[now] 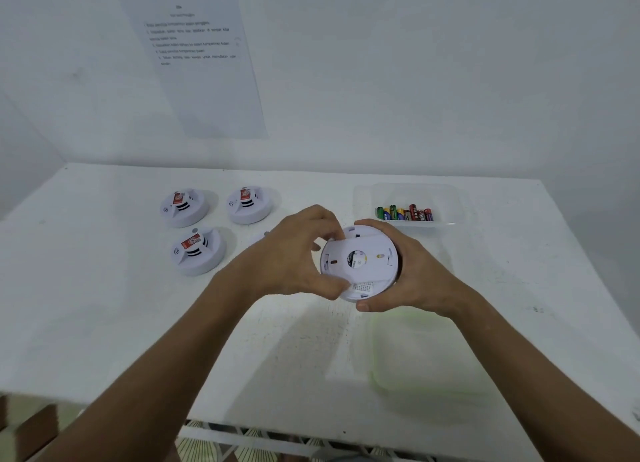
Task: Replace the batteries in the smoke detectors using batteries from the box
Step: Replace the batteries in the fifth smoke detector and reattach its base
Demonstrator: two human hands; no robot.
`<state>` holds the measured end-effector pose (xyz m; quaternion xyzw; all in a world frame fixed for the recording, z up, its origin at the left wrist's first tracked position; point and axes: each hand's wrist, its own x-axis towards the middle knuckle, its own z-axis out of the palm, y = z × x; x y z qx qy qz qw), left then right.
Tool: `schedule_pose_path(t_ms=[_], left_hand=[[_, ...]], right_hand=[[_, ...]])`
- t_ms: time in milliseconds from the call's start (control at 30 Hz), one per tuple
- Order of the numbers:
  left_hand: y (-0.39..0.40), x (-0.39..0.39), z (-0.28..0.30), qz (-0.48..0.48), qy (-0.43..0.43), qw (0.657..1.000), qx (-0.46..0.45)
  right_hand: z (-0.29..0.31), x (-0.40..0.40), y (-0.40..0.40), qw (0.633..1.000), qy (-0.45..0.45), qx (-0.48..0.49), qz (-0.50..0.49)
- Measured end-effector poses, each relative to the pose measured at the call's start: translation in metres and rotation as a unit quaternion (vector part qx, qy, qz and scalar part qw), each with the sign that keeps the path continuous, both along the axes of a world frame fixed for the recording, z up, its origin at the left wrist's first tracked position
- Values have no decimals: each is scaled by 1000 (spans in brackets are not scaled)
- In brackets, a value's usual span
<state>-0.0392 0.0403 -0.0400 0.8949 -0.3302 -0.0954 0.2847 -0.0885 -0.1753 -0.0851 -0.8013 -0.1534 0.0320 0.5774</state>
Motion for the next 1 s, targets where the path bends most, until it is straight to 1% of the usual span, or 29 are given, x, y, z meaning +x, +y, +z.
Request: schedule_pose_path(t_ms=[167, 267, 367, 433, 567, 633, 733, 767, 867, 1000], left_hand=[[-5, -5, -6, 1, -36, 999, 41], [-5, -5, -6, -3, -47, 998, 33], [-3, -1, -1, -6, -7, 1000, 6], [-2, 2, 2, -11, 21, 1000, 14], [-6, 4, 2, -13, 17, 1000, 22], [-9, 2, 2, -17, 1, 999, 45], [-15, 0, 1, -40, -40, 993, 107], [-15, 0, 1, -43, -49, 992, 112], [-15, 2, -2, -29, -49, 996, 71], [-6, 4, -7, 19, -53, 998, 16]], right_hand=[[-1, -3, 1, 1000, 5, -7, 19], [0, 0, -3, 1000, 9, -11, 20], [1, 2, -11, 999, 28, -5, 20], [0, 2, -14, 999, 32, -14, 20], [-1, 3, -15, 999, 36, -18, 28], [-1, 4, -15, 998, 38, -19, 41], [0, 6, -15, 997, 44, -31, 61], [1, 7, -15, 996, 43, -32, 64], [-1, 9, -16, 997, 39, -20, 59], [-5, 11, -14, 999, 21, -26, 22]])
